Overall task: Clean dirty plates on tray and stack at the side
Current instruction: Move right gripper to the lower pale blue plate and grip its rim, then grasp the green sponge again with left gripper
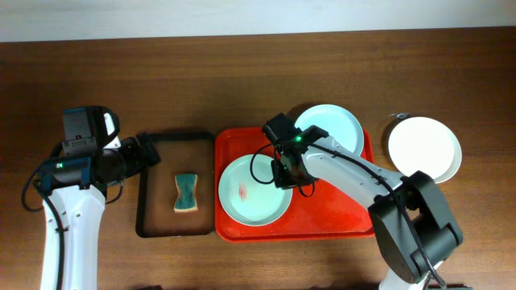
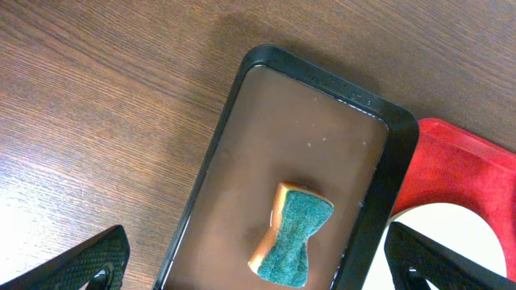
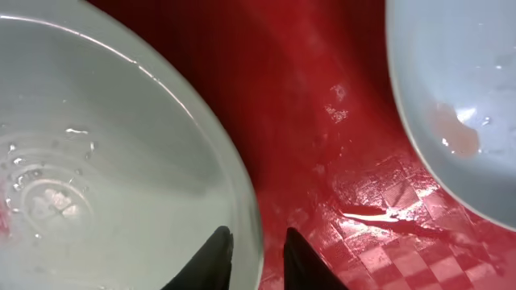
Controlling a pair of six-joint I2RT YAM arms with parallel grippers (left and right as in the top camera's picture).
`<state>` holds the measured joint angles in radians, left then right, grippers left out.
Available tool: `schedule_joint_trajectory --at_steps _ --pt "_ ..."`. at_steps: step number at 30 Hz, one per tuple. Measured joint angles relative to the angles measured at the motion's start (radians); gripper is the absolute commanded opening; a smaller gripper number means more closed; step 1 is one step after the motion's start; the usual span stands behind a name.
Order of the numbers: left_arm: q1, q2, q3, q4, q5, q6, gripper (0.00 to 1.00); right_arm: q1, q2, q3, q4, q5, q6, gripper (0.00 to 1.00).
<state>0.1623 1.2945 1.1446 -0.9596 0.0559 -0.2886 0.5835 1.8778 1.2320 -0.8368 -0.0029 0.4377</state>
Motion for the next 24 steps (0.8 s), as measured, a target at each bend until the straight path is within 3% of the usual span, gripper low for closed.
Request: schedule_joint_trajectory --at_steps 3,11,12,13,14,24 --pt "0.000 0.000 0.000 0.000 0.000 0.000 0.99 0.000 0.016 0.000 0.002 0.000 0.005 0.05" --pt "0.002 0.000 0.000 0.000 0.000 0.000 0.99 0.002 0.019 0.002 -0.004 0.058 0.158 0.04" --pt "0.002 0.000 0.000 0.000 0.000 0.000 0.99 0.002 0.019 0.007 -0.031 0.068 0.172 0.05" --pt "0.002 0.000 0.000 0.000 0.000 0.000 0.99 0.000 0.020 0.008 -0.039 0.075 0.183 0.24" --pt "0.002 0.000 0.000 0.000 0.000 0.000 0.99 0.000 0.019 0.008 -0.044 0.080 0.188 0.31" --pt "0.002 0.000 0.000 0.000 0.000 0.000 0.99 -0.016 0.020 0.008 -0.068 0.100 0.194 0.31"
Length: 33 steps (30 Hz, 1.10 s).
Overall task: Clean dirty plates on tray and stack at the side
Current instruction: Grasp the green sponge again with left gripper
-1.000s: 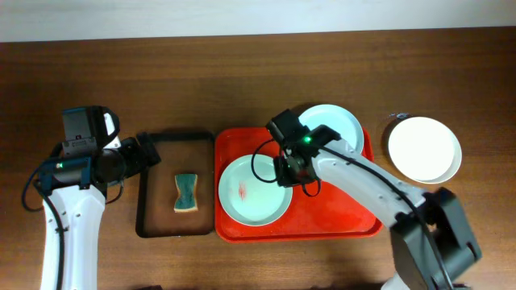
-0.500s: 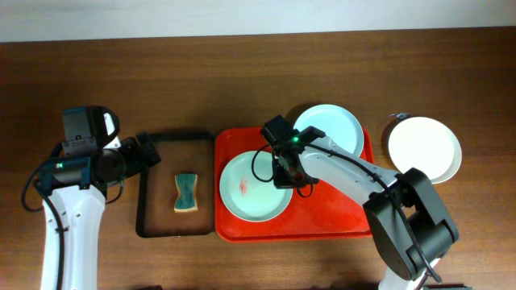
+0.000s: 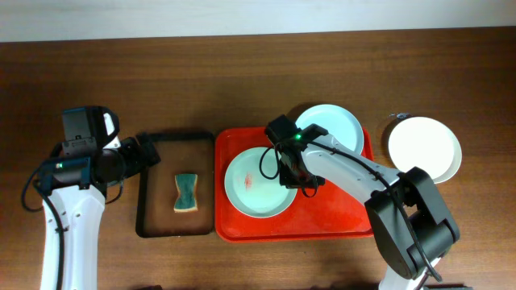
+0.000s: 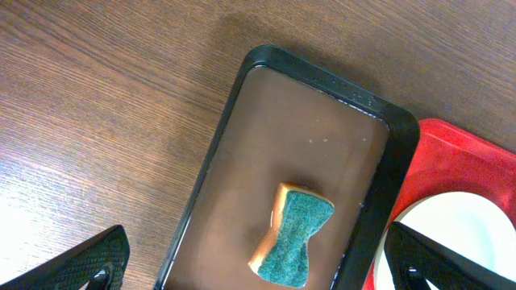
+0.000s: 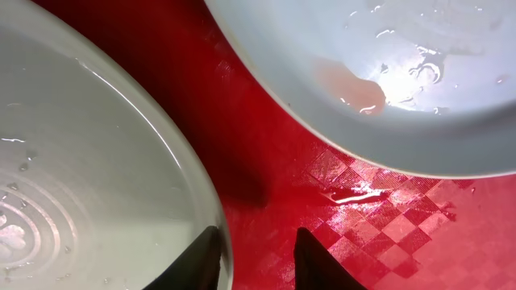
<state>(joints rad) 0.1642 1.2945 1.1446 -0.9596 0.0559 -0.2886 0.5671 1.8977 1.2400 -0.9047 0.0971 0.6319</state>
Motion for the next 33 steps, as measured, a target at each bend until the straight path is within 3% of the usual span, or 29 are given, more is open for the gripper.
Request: schedule_joint_trajectory --at_steps 11,13,15,16,18,20,23,27,33 --pt "0.000 0.000 0.000 0.004 0.000 0.000 0.99 0.000 0.000 0.000 0.000 0.000 0.000 0.31" --pt "0.000 0.000 0.000 -0.008 0.050 -0.011 0.88 0.000 0.000 0.000 -0.001 0.000 -0.001 0.31" --pt "-0.022 0.000 -0.015 -0.022 0.082 -0.019 0.84 0.000 0.000 0.000 0.000 0.000 -0.001 0.31" --pt "-0.055 0.001 -0.041 -0.020 0.091 -0.019 0.65 0.000 0.000 0.000 0.000 0.000 -0.001 0.31" --pt "-0.135 0.003 -0.125 0.018 0.087 -0.023 0.43 -0.001 0.000 0.000 0.000 0.000 -0.002 0.31" --pt "-0.234 0.006 -0.223 0.078 0.072 -0.005 0.40 -0.001 0.000 0.000 0.000 0.000 -0.001 0.31" --pt "-0.304 0.098 -0.230 0.082 0.051 0.019 0.38 -0.001 0.000 0.000 0.001 0.000 -0.001 0.31" --pt "-0.310 0.287 -0.230 0.130 -0.014 0.056 0.38 -0.001 0.000 0.000 0.001 0.000 -0.002 0.32" --pt "-0.310 0.316 -0.187 0.169 -0.047 0.090 0.30 -0.001 0.000 0.000 0.001 0.000 -0.001 0.32"
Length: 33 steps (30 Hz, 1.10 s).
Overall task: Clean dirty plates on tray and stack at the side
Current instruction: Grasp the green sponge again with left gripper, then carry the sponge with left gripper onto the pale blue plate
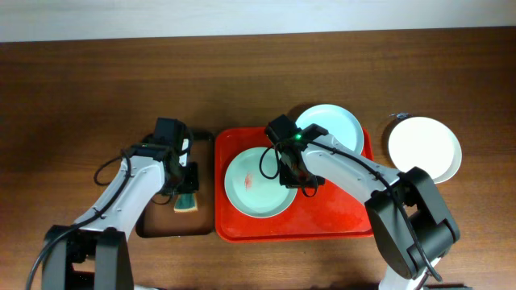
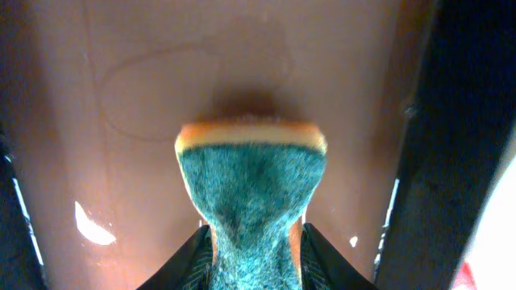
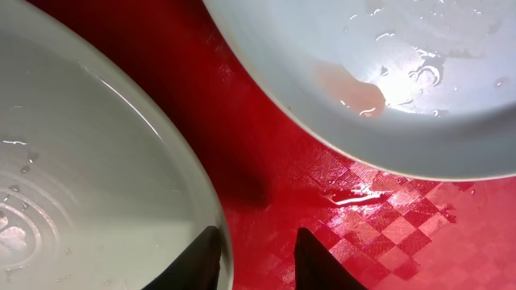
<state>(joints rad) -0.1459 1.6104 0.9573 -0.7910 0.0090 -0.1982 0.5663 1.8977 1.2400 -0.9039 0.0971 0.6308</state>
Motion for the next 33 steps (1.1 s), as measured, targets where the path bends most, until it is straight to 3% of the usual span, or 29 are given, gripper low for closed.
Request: schedule_joint_trajectory --at_steps 11,15,16,17,18,20,22,25,26,28,33 --pt "0.000 0.039 0.008 -0.006 -0.002 0.019 0.29 0.000 0.000 0.000 0.000 0.000 0.000 0.32" --pt "0.000 0.079 0.008 -0.009 0.010 0.019 0.24 0.000 0.000 0.000 -0.001 0.000 -0.002 0.32" --pt "0.000 0.083 0.008 -0.009 0.010 0.020 0.15 0.000 0.000 0.000 0.000 0.000 -0.002 0.33" --pt "0.000 0.083 0.007 -0.008 0.010 0.020 0.14 0.000 0.000 0.000 0.000 0.000 -0.002 0.44" --pt "0.000 0.083 0.007 -0.008 0.010 0.023 0.25 0.000 0.000 0.000 0.000 0.000 0.001 0.48" --pt "0.000 0.083 0.006 -0.009 0.011 0.023 0.25 0.000 0.000 0.000 -0.001 0.000 -0.003 0.47" --pt "0.000 0.083 0.004 -0.012 0.013 0.023 0.25 0.000 0.000 0.000 -0.001 0.000 -0.002 0.41" --pt "0.000 0.083 -0.006 -0.011 0.014 0.023 0.22 0.000 0.000 0.000 0.000 -0.002 0.001 0.20" --pt "0.000 0.083 -0.007 -0.008 0.014 0.023 0.16 0.000 0.000 0.000 -0.001 -0.001 -0.005 0.11" --pt "0.000 0.083 -0.010 0.003 0.015 0.024 0.00 0.000 0.000 0.000 0.003 -0.013 -0.003 0.05" --pt "-0.001 0.082 -0.013 0.000 0.018 0.035 0.00 0.000 0.000 -0.001 0.027 -0.054 -0.035 0.04"
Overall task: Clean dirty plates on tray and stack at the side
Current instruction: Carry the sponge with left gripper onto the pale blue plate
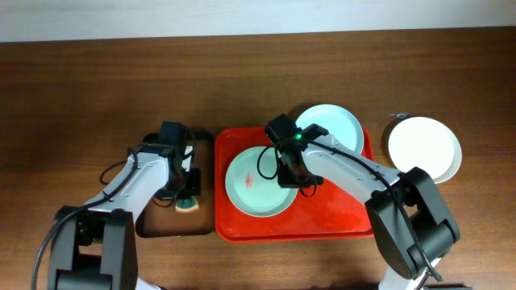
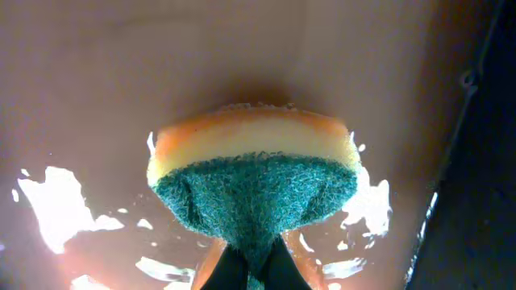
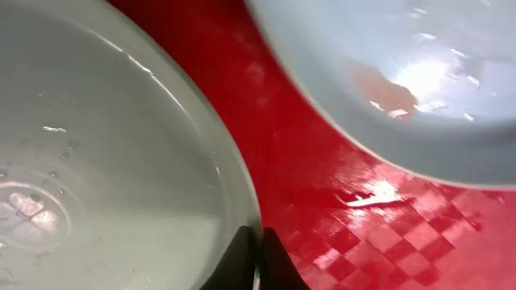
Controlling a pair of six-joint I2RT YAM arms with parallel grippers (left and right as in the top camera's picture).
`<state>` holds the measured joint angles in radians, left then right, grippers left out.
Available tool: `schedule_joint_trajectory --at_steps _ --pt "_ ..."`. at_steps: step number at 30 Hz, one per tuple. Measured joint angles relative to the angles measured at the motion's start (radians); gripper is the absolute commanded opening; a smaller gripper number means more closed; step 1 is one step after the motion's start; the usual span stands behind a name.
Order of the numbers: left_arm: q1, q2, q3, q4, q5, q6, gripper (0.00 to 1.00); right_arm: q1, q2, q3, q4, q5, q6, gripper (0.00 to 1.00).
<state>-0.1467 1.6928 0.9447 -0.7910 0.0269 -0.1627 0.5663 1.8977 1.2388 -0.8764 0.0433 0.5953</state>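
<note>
A pale green plate (image 1: pixel 258 184) with a red smear lies on the red tray (image 1: pixel 339 219); my right gripper (image 1: pixel 289 173) is shut on its right rim. In the right wrist view the gripper (image 3: pixel 260 250) pinches the rim of that plate (image 3: pixel 97 177), and behind it sits a second plate (image 3: pixel 419 80) with a pinkish stain. My left gripper (image 2: pixel 252 262) is shut on the waist of a green-and-yellow sponge (image 2: pixel 254 177), which rests in the wet black tray (image 2: pixel 121 80). From overhead the sponge (image 1: pixel 188 204) shows just below the left gripper (image 1: pixel 184 189).
The second pale green plate (image 1: pixel 329 129) lies at the red tray's back right corner. A white plate (image 1: pixel 424 149) sits on the table right of the tray. The black tray (image 1: pixel 153 219) lies directly left of the red tray.
My left fingers stood open on either side of the sponge and are now pinched on its waist. My right fingers straddled the plate rim apart and are now shut on it.
My left gripper hung open off the black tray's left side, while my right fingers straddled the smeared plate's rim. By 2.2 s ago the plate lay slightly further back. The left gripper was then down around the sponge, open. Now both are shut.
</note>
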Motion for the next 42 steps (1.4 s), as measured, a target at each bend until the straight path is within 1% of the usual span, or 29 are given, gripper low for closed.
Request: schedule_joint_trajectory --at_steps 2,4,5,6,7,8,9,10,11,17,21,22,24,26,30,32,34,35,38,42 --pt "0.000 -0.045 0.000 -0.009 -0.001 0.002 0.00 0.000 0.000 0.000 0.013 -0.026 -0.027 0.04" --pt "0.000 -0.200 0.044 -0.032 -0.002 0.001 0.00 -0.003 0.000 0.000 0.022 -0.076 -0.076 0.04" --pt "0.000 -0.230 0.081 -0.068 -0.002 0.001 0.00 -0.004 0.000 0.000 0.031 -0.096 -0.085 0.04" --pt "0.000 -0.245 0.130 -0.135 -0.002 0.001 0.00 -0.004 0.000 -0.001 0.036 -0.106 -0.090 0.10" --pt "0.000 -0.246 0.232 -0.228 -0.002 0.001 0.00 -0.004 0.000 -0.001 0.040 -0.125 -0.099 0.28" --pt "0.000 -0.246 0.293 -0.250 -0.003 0.001 0.00 -0.004 0.000 -0.002 0.045 -0.132 -0.101 0.35" --pt "0.000 -0.247 0.316 -0.272 -0.003 0.001 0.00 -0.004 0.000 -0.003 0.044 -0.143 -0.103 0.25" --pt "0.000 -0.246 0.318 -0.283 -0.003 0.001 0.00 -0.003 0.000 -0.004 0.044 -0.150 -0.097 0.07" --pt "0.000 -0.243 0.318 -0.295 -0.003 0.001 0.00 -0.003 0.000 -0.009 0.049 -0.154 -0.088 0.04" --pt "-0.006 -0.159 0.318 -0.298 -0.002 0.001 0.00 -0.008 0.000 -0.019 0.045 -0.146 -0.067 0.04" --pt "-0.056 -0.111 0.318 -0.272 -0.005 0.001 0.00 -0.034 0.000 -0.018 0.005 -0.130 -0.068 0.04" --pt "-0.056 -0.097 0.329 -0.290 -0.010 0.001 0.00 -0.034 0.000 -0.018 0.004 -0.130 -0.069 0.04" --pt "-0.056 -0.060 0.414 -0.343 -0.024 0.001 0.00 -0.035 0.000 -0.018 0.002 -0.131 -0.069 0.04" --pt "-0.064 -0.058 0.463 -0.333 -0.006 0.000 0.00 -0.035 0.000 -0.018 0.001 -0.131 -0.072 0.04" --pt "-0.193 -0.007 0.473 -0.265 0.089 -0.002 0.00 -0.035 0.000 -0.018 0.001 -0.131 -0.072 0.04" --pt "-0.279 0.065 0.473 -0.262 0.114 -0.013 0.00 -0.035 0.000 -0.018 0.001 -0.132 -0.072 0.04" --pt "-0.317 0.119 0.473 -0.253 0.119 -0.025 0.00 -0.035 0.000 -0.018 0.001 -0.132 -0.071 0.04" --pt "-0.338 0.185 0.473 -0.248 0.118 -0.036 0.00 -0.035 0.000 -0.018 0.001 -0.132 -0.072 0.04" --pt "-0.335 0.226 0.473 -0.232 0.096 -0.044 0.00 -0.035 0.000 -0.018 0.001 -0.133 -0.072 0.04" --pt "-0.325 0.232 0.473 -0.217 0.074 -0.069 0.00 -0.042 0.000 -0.018 0.002 -0.167 -0.094 0.04"
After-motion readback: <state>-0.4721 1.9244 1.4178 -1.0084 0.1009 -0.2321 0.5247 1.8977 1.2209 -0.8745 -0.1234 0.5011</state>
